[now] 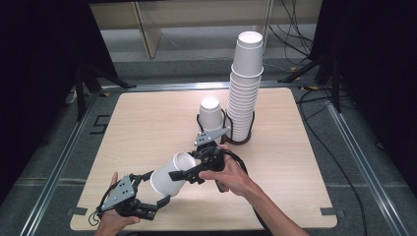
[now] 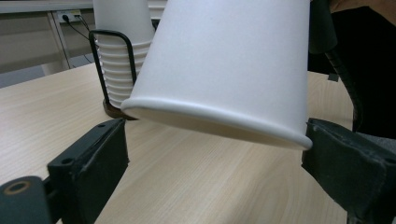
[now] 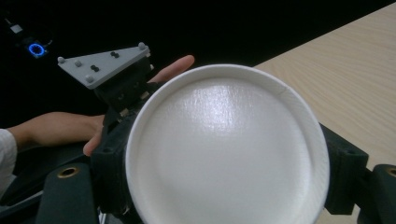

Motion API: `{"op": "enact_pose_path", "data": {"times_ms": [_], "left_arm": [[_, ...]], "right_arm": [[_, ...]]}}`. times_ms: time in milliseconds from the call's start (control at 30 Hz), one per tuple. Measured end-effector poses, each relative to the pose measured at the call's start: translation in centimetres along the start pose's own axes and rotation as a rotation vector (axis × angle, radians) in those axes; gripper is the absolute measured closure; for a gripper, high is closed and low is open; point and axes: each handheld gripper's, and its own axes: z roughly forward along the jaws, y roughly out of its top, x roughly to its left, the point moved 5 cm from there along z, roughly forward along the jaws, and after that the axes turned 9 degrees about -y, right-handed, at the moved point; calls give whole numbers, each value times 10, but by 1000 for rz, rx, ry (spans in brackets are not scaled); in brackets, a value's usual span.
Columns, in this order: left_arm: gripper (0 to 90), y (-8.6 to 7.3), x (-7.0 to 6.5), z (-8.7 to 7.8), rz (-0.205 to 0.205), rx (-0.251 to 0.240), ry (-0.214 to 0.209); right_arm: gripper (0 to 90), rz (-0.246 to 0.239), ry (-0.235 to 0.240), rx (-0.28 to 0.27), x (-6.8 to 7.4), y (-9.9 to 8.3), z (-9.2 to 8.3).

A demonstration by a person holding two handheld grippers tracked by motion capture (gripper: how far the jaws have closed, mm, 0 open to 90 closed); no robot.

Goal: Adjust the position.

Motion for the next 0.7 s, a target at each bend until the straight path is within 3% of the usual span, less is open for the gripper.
{"op": "enact_pose_path", "data": {"times_ms": [167,267,367,700], "left_arm": [[44,3,-1,0,2,-39,-3],[31,3,-1,-1,-1,-28,3],[0,4,-1,-1,3,-37,7],[19,2,-4,2,3,-29,-7]], "right_arm": [[241,27,43,-16,4,0,4],[241,62,56,-10,7,-2,6],[241,48,76,-28,8,-3,10],[241,84,111,-31,10,-8,19]]}}
